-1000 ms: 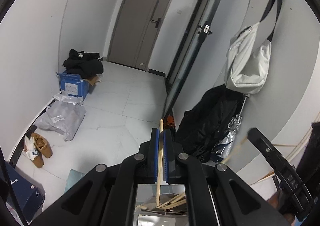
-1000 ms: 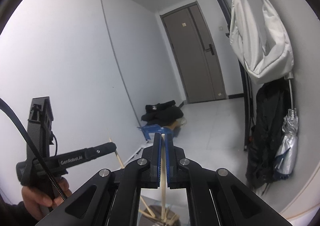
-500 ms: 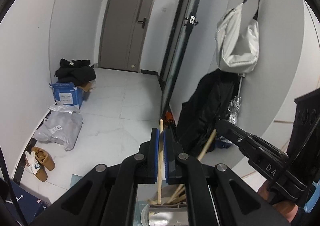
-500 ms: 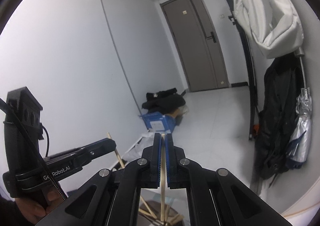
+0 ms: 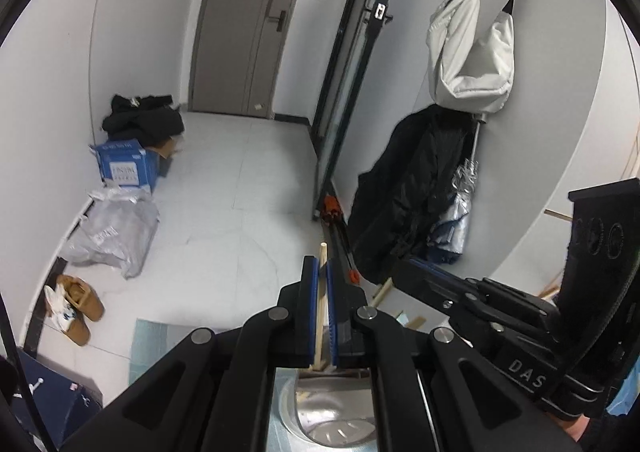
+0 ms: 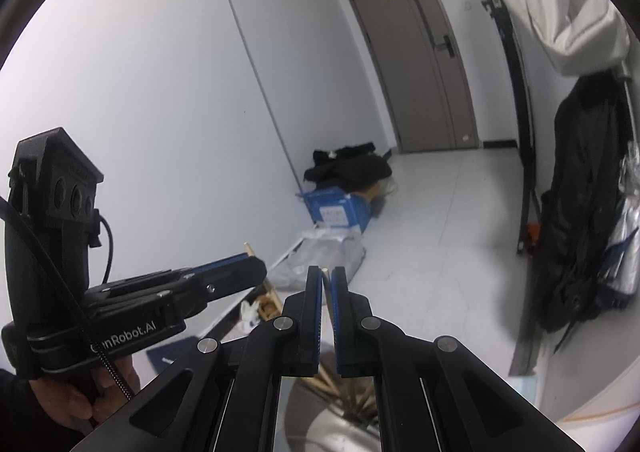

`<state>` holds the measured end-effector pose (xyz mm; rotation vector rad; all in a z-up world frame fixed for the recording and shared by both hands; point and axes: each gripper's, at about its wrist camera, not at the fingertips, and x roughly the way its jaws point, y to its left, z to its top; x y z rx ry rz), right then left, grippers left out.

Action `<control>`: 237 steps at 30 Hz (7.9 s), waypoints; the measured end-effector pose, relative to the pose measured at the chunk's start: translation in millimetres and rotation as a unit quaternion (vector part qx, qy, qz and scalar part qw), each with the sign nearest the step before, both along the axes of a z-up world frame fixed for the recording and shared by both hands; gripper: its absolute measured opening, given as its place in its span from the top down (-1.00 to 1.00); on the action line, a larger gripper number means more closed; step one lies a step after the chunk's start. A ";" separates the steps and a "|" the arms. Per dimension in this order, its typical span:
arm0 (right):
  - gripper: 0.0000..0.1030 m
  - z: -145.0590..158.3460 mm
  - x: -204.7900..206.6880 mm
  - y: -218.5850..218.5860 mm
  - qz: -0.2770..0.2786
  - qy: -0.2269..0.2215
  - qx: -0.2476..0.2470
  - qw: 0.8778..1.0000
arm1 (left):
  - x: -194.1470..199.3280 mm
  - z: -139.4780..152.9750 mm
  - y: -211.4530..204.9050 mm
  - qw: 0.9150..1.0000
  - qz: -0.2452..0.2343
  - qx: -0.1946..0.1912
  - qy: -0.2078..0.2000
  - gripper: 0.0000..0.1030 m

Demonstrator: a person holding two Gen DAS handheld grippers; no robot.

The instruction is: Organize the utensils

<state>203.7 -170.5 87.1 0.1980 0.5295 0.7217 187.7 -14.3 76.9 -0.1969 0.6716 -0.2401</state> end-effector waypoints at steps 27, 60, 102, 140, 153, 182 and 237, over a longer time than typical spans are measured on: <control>0.36 -14.1 -42.1 -34.0 -0.042 0.049 -0.021 0.998 | -38.2 -7.0 7.5 0.998 0.024 -0.017 0.052 0.07; -0.70 -32.1 -172.2 -19.6 -0.068 -0.021 -0.041 0.997 | -165.9 -38.9 44.0 0.983 0.184 -0.020 -0.007 -0.97; 0.20 -185.4 -102.4 171.2 0.141 0.167 -0.253 0.942 | -172.9 -160.8 137.9 0.927 0.288 -0.094 0.221 -0.97; 0.90 -151.1 -109.8 103.2 0.098 0.145 -0.236 0.956 | -152.2 -165.1 116.4 0.926 0.271 -0.095 0.247 -0.97; 0.90 -123.2 -107.4 24.7 0.052 0.164 -0.054 0.984 | -137.8 -165.7 82.6 0.935 0.247 -0.044 0.252 -0.96; 0.90 -114.4 -96.3 -66.1 0.021 0.154 0.060 0.986 | -80.3 -187.8 41.9 0.911 0.206 0.016 0.356 0.70; 0.90 -58.8 -164.4 -37.6 -0.035 0.004 -0.016 0.999 | -152.8 -44.4 8.8 0.992 0.124 0.021 0.015 0.97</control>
